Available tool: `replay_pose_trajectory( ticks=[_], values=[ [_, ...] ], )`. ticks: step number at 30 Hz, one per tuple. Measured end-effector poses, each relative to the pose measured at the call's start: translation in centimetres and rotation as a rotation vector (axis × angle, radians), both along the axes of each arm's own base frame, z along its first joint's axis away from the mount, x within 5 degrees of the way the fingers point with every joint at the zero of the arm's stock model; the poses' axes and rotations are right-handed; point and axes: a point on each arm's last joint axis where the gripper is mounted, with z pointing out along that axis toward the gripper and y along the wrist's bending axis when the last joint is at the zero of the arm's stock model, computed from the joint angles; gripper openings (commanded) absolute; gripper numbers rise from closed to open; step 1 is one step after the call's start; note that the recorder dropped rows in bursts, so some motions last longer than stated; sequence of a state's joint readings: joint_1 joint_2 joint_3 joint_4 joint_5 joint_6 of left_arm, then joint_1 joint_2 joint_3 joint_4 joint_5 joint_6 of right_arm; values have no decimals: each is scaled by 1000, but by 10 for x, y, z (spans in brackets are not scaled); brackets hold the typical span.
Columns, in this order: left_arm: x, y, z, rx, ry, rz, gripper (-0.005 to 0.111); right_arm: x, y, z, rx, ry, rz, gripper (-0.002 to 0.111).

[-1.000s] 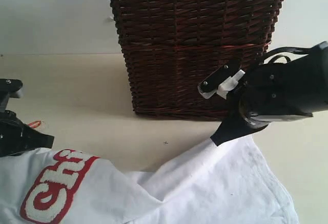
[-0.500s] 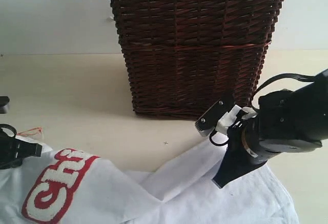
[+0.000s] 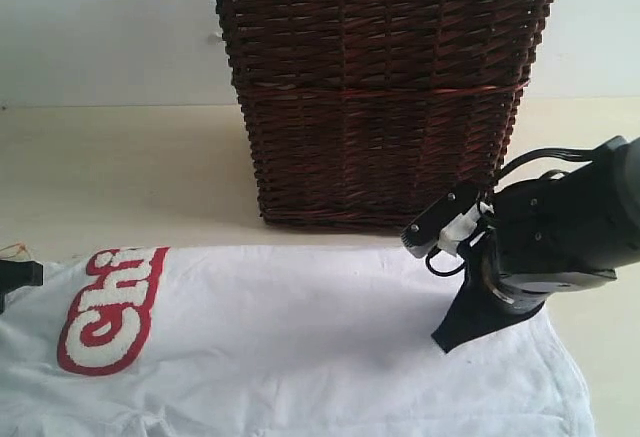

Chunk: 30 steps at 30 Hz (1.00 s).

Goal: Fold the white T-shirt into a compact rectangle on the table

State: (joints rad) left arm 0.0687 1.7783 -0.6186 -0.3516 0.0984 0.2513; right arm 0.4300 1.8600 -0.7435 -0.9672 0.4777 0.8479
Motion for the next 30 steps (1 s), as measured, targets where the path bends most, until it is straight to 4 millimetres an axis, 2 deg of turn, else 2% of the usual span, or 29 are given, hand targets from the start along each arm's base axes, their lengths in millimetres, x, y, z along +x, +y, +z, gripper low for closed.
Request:
replay_pose_trajectory(
  ticks=[5, 9, 13, 17, 20, 23, 26, 30],
  values=[
    [-7, -2, 10, -21, 5, 5, 0, -6, -1, 9, 38, -14, -44, 0],
    [-15, -10, 24, -34, -8, -31, 0, -7, -1, 27, 89, -72, -49, 0],
    [-15, -31, 44, -26, -89, -122, 0, -7, 3, 48, 167, -149, -37, 0],
    [-20, -67, 52, -10, -129, -311, 0, -7, 7, 56, 221, -184, -13, 0],
    [-26, -92, 46, -5, -111, -427, 0, -6, 8, 51, 221, -174, 0, 0],
    [-28, -105, 31, 4, -63, -488, 0, -5, 9, 40, 206, -137, 0, 0],
    [-26, -107, 12, 21, -18, -494, 0, -4, 9, 29, 183, -105, 12, 0],
    [-19, -108, 8, 37, -52, -485, 0, -3, 9, 17, 152, -74, 36, 0]
  ],
)
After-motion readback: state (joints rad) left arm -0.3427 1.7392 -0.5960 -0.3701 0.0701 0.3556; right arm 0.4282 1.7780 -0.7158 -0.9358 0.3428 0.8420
